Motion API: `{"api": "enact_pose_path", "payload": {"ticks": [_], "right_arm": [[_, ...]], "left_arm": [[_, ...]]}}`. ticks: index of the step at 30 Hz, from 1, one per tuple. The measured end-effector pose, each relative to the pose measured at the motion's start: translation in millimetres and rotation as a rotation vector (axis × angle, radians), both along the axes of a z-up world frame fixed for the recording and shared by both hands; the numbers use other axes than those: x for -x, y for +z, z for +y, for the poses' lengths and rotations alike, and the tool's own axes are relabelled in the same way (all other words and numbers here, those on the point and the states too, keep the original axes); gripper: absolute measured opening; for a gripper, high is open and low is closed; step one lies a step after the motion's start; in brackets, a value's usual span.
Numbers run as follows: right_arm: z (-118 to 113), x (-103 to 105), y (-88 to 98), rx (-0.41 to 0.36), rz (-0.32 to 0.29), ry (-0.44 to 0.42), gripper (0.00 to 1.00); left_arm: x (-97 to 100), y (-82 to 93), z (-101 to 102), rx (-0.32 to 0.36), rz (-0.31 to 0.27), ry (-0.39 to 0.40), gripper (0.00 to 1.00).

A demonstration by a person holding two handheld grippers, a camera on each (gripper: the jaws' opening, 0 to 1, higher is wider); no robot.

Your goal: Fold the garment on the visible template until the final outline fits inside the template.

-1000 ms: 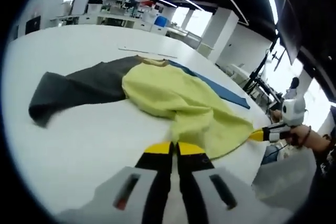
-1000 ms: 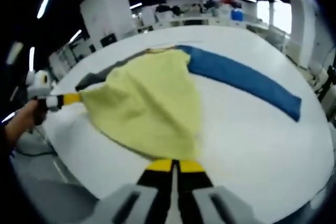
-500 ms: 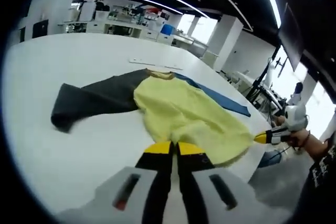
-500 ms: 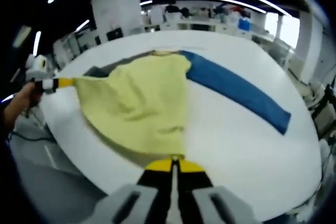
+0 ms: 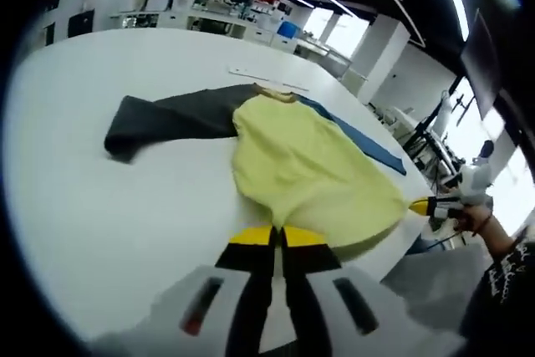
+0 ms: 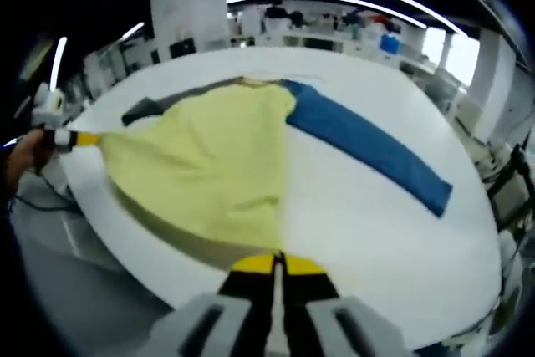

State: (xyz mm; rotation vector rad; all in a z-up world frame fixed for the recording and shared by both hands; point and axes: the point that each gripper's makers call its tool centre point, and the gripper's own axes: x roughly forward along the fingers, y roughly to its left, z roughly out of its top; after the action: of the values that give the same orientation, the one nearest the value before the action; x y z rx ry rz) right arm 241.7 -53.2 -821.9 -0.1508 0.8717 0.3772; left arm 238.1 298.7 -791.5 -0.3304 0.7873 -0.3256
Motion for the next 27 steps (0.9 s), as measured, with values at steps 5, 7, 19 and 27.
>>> {"api": "enact_pose_path", "payload": {"ticks": [5, 7, 19, 27], "right_arm": [[-1, 3, -6.8, 0.008, 0.004, -0.004, 0.00], [-2, 4, -9.5, 0.009, 0.009, -0.007, 0.00], [-2, 6, -19.1, 0.000, 0.018, -0.025, 0.00], [-6, 12, -19.6, -0.068, 0.043, -0.068, 0.05]], "left_arm": [[22.0, -22.3, 0, -0.005, 0.114, 0.043, 0.00], [26.7, -30.2, -2, -0.010, 0.141, 0.041, 0.00], [36.6, -52.7, -1, -0.052, 0.182, 0.064, 0.00], [38.3, -53.0, 4, -0.216, 0.132, -0.030, 0.04]]}}
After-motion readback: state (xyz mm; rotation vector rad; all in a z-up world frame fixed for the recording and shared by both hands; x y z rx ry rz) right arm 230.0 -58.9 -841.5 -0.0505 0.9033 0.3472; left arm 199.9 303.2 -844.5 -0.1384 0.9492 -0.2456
